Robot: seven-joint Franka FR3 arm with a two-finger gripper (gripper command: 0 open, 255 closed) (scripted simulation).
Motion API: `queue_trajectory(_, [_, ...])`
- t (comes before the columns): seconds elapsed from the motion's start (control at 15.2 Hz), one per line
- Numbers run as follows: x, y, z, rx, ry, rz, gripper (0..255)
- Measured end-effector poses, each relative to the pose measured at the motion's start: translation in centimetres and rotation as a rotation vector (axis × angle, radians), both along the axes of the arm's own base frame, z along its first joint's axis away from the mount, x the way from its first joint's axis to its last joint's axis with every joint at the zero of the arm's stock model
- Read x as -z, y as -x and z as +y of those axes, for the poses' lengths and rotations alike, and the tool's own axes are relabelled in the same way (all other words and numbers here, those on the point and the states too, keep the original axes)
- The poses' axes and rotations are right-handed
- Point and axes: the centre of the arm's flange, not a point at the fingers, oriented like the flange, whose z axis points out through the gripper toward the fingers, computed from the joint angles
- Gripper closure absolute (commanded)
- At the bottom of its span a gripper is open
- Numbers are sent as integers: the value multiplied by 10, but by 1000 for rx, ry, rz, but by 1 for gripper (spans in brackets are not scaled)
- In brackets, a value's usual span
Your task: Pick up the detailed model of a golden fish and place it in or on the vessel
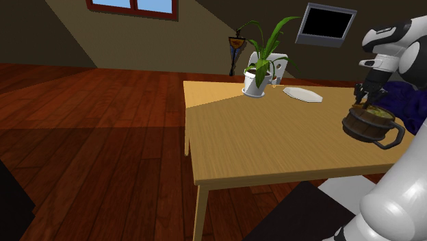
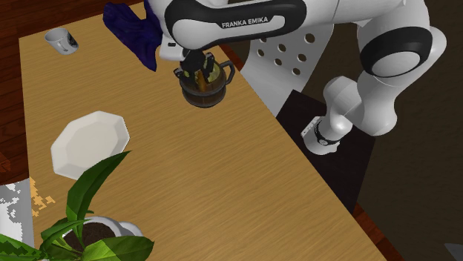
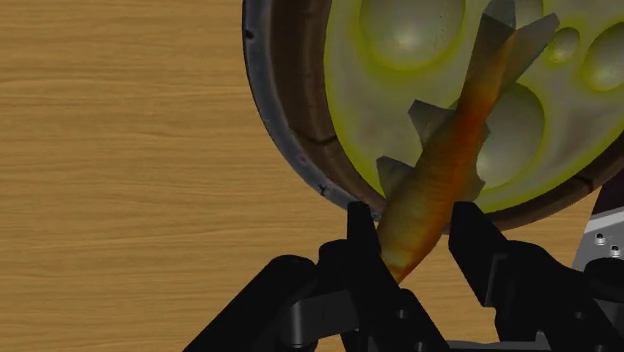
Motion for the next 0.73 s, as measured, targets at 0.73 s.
queue_trajectory(0.73, [-51, 5, -2, 11, -13, 17, 255])
